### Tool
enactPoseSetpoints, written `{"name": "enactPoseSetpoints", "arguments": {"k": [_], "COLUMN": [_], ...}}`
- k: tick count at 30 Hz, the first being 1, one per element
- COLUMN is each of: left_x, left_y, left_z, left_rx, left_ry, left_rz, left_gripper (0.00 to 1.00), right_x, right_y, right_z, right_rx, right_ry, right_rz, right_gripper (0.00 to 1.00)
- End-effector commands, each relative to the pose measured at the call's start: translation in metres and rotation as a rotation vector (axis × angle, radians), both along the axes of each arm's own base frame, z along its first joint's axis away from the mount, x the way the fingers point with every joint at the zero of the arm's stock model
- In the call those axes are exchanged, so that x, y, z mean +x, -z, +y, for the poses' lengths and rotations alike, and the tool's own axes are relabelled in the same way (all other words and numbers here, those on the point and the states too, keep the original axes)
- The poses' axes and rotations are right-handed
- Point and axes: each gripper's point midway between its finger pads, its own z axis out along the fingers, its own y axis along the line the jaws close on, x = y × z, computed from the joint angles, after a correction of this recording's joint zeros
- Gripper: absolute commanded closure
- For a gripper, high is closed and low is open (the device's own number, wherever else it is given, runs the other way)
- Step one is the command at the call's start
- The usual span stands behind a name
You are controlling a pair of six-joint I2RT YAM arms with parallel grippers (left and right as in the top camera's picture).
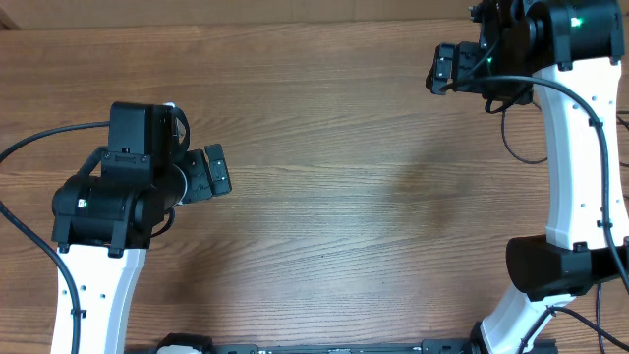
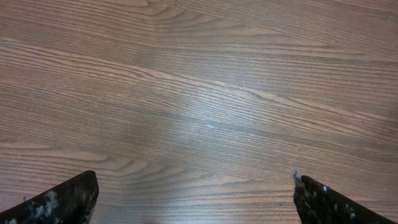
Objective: Untangle cables
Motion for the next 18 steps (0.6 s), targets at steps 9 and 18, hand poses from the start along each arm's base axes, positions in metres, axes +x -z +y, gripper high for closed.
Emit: {"name": "enactPoseSetpoints", "arguments": {"k": [9, 18], "left_x": [0.002, 0.016], "left_y": [-0.004, -0.036], "left_z": [0.002, -0.012], "left_rx": [0.011, -0.057], "left_ry": [0.001, 0.067], "left_rz": [-0.015, -0.289], "left_gripper": [0.00, 0.00], "right_x": [0.001, 0.001], "right_y": [-0.002, -0.002], "right_z": [0.000, 0.000], "right_rx": [0.003, 0.003], "right_ry": [-0.002, -0.002], "right_rz": [-0.011, -0.011], "right_gripper": [0.00, 0.00]}}
